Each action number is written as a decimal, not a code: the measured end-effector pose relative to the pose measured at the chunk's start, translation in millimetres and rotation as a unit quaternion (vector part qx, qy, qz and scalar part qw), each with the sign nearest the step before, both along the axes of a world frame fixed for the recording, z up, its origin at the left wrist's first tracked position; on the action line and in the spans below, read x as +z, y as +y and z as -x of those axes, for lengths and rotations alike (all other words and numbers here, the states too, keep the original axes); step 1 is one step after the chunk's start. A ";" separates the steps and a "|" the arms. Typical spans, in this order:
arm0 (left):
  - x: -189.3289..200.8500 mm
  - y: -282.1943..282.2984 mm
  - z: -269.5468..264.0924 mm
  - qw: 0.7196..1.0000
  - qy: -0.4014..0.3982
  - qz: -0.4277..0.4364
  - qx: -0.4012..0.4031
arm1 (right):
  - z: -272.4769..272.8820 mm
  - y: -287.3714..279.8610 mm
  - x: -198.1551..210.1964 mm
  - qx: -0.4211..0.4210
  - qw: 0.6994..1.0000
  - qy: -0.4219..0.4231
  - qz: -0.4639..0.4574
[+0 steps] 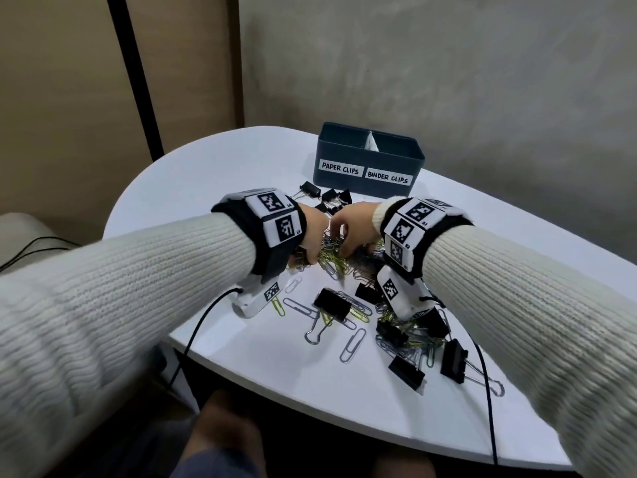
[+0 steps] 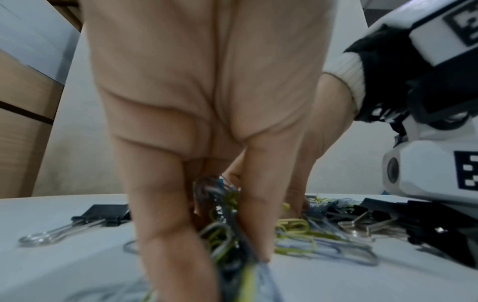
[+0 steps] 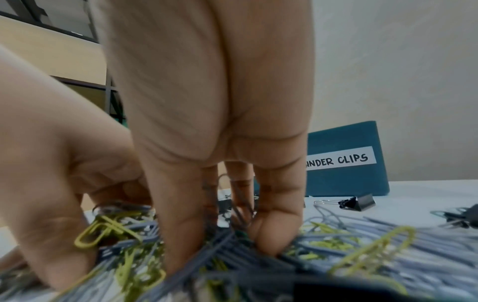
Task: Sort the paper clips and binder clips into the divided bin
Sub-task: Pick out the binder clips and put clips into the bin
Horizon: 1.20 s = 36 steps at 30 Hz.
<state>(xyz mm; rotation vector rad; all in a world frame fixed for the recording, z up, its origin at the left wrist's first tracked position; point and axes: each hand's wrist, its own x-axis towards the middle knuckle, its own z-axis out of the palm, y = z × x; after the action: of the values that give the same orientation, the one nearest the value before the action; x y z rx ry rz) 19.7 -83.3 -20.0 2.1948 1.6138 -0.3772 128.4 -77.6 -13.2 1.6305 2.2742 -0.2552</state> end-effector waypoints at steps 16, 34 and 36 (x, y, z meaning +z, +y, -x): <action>16.0 27.2 18.4 0.978 -0.195 0.017 0.064 | -38.6 21.8 6.4 -0.091 0.956 0.277 -0.009; 127.3 122.8 8.0 0.867 -0.467 -0.117 0.129 | -53.2 117.7 117.2 -0.170 0.712 0.673 -0.099; 134.9 138.6 5.1 0.850 -0.489 -0.137 0.140 | -50.6 135.9 125.7 -0.173 0.691 0.689 -0.133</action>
<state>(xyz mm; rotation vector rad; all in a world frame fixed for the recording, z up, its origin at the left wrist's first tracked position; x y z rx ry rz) 14.6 55.3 115.0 1.7458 1.3470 0.9669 179.1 58.3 112.5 2.4715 2.8969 -1.8955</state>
